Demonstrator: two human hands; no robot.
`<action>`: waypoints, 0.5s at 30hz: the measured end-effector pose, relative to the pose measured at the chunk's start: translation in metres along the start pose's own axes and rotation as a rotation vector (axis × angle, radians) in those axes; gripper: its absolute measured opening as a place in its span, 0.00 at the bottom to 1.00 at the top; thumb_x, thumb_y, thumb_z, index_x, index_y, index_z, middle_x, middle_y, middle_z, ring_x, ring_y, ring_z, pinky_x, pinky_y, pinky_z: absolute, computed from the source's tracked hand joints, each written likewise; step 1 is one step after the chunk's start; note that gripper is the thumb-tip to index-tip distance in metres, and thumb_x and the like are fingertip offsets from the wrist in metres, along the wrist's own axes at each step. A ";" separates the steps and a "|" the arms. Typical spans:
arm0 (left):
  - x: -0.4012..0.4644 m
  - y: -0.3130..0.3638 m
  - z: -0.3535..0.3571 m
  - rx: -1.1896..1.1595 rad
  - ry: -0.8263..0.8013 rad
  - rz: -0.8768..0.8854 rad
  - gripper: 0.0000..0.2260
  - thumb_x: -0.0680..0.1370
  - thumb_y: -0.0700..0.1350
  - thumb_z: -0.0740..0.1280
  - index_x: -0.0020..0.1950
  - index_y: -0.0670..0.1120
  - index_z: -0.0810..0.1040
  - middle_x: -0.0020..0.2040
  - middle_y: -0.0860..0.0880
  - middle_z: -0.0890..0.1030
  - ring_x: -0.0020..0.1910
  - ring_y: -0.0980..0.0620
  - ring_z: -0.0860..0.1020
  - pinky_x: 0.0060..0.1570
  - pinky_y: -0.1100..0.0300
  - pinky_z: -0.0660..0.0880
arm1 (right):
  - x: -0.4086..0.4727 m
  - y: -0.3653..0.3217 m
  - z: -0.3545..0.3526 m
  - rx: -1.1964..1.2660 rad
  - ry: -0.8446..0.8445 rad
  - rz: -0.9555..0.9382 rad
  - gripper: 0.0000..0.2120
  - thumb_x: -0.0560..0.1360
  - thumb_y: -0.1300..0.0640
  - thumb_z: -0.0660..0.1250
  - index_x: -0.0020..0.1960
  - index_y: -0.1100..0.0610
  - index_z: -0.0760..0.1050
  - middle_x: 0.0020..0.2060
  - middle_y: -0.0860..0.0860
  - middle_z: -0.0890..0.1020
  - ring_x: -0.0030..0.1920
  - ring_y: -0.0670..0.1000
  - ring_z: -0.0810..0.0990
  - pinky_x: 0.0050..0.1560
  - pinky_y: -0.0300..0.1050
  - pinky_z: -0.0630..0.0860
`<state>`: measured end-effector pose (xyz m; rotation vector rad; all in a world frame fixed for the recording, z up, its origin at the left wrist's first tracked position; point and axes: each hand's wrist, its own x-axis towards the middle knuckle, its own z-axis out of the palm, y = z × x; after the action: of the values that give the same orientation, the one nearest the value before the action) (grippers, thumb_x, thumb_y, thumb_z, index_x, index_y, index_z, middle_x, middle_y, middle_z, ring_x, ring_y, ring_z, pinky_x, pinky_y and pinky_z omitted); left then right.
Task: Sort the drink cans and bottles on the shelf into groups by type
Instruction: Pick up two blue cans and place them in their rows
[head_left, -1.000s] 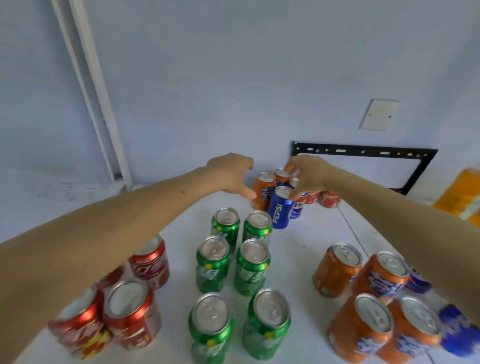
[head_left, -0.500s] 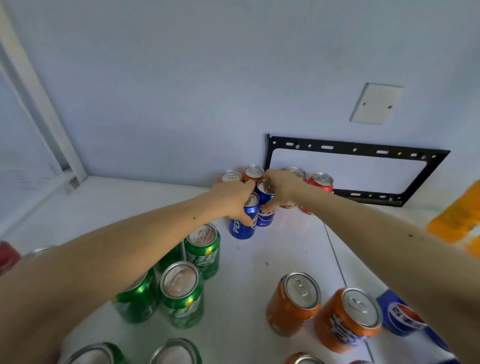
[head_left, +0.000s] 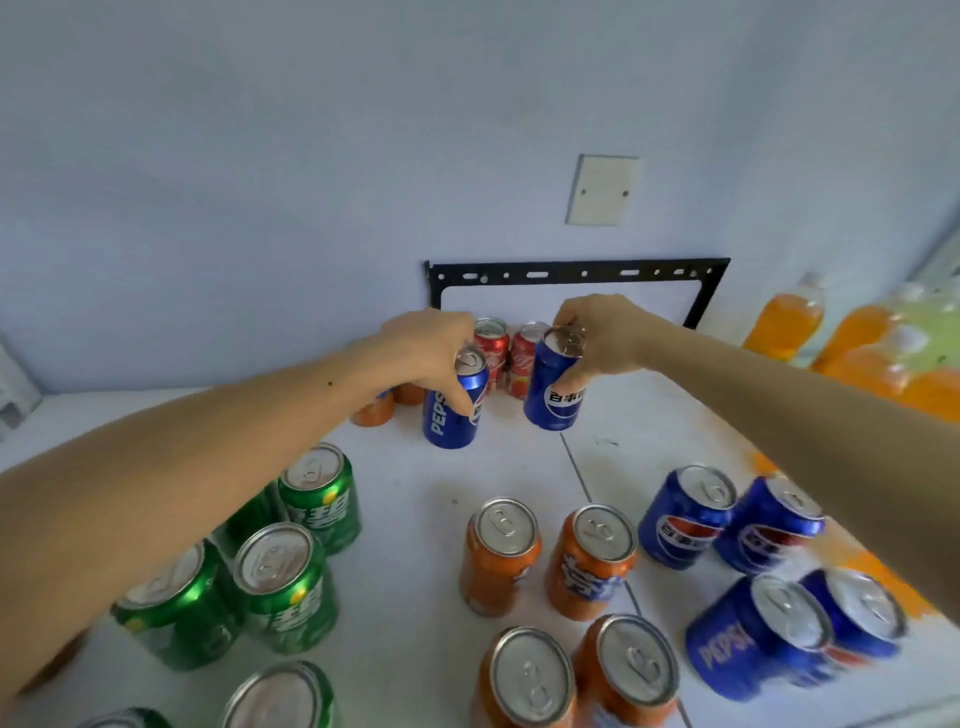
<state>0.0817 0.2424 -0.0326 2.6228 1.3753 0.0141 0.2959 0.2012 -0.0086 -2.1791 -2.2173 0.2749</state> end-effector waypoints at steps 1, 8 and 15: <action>0.003 0.013 -0.003 0.000 0.007 0.021 0.31 0.63 0.56 0.79 0.59 0.49 0.70 0.56 0.50 0.79 0.48 0.49 0.77 0.40 0.57 0.71 | -0.010 0.011 -0.004 0.002 0.009 0.027 0.35 0.60 0.47 0.81 0.62 0.54 0.72 0.57 0.50 0.77 0.54 0.52 0.74 0.48 0.44 0.73; 0.030 0.104 0.017 -0.059 0.030 0.120 0.33 0.63 0.58 0.79 0.61 0.49 0.69 0.58 0.49 0.78 0.50 0.50 0.75 0.43 0.55 0.74 | -0.057 0.092 -0.008 0.030 0.031 0.183 0.37 0.62 0.53 0.81 0.67 0.54 0.69 0.62 0.52 0.76 0.62 0.56 0.75 0.50 0.44 0.74; 0.073 0.170 0.052 -0.103 -0.015 0.108 0.33 0.65 0.56 0.78 0.63 0.48 0.67 0.59 0.48 0.78 0.54 0.48 0.78 0.40 0.57 0.75 | -0.069 0.156 0.013 0.029 0.016 0.266 0.32 0.63 0.55 0.80 0.63 0.54 0.70 0.58 0.52 0.78 0.59 0.55 0.77 0.45 0.43 0.75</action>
<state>0.2668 0.1992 -0.0612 2.6025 1.1934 0.0782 0.4506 0.1324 -0.0354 -2.4491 -1.8999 0.2904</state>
